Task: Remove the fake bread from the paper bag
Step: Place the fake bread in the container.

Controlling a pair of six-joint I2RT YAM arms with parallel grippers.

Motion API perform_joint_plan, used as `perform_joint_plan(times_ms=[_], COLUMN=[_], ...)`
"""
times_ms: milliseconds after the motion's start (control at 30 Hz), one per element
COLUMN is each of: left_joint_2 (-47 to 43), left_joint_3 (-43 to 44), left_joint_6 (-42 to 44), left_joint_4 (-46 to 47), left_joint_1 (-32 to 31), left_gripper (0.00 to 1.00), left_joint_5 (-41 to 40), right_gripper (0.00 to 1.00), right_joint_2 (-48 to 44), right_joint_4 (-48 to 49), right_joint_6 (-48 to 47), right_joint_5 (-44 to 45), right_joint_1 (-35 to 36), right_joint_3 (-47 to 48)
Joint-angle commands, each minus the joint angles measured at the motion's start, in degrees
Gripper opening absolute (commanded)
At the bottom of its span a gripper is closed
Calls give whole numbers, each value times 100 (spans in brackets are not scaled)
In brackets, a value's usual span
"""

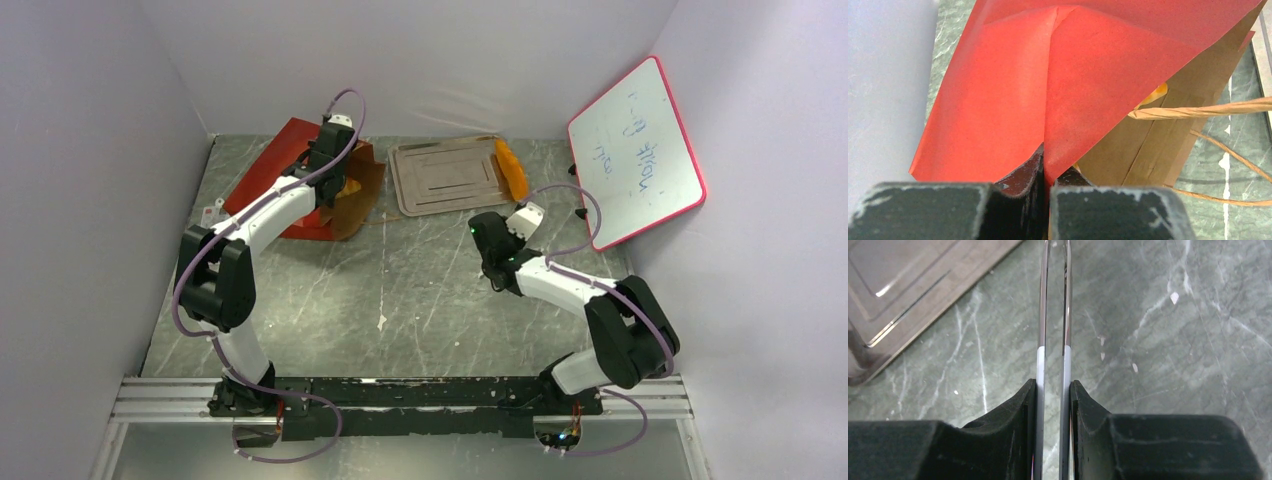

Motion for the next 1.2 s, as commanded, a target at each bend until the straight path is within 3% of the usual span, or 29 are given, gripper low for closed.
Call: perform_joint_plan(times_ms=[0, 133, 367, 633, 867, 1167], left_joint_2=[-146, -181, -258, -327, -374, -581], left_joint_3=[-61, -70, -71, -34, -89, -301], left_joint_6=[-74, -78, -104, -122, -132, -31], left_joint_4=[97, 80, 39, -9, -14, 140], left_joint_1=[-35, -53, -79, -128, -146, -158], left_gripper=[7, 7, 7, 7, 7, 7], left_joint_5=[-1, -18, -36, -72, -83, 64], right_gripper=[24, 24, 36, 36, 33, 19], right_joint_2=[-24, -33, -166, -474, -729, -876], right_joint_4=[-110, -208, -359, -514, -695, -975], right_joint_6=[298, 367, 483, 507, 580, 319], right_joint_5=[-17, -77, -171, -185, -232, -16], right_joint_1=[2, 1, -6, 10, 193, 1383], right_joint_3=[-153, -162, -268, -340, -417, -22])
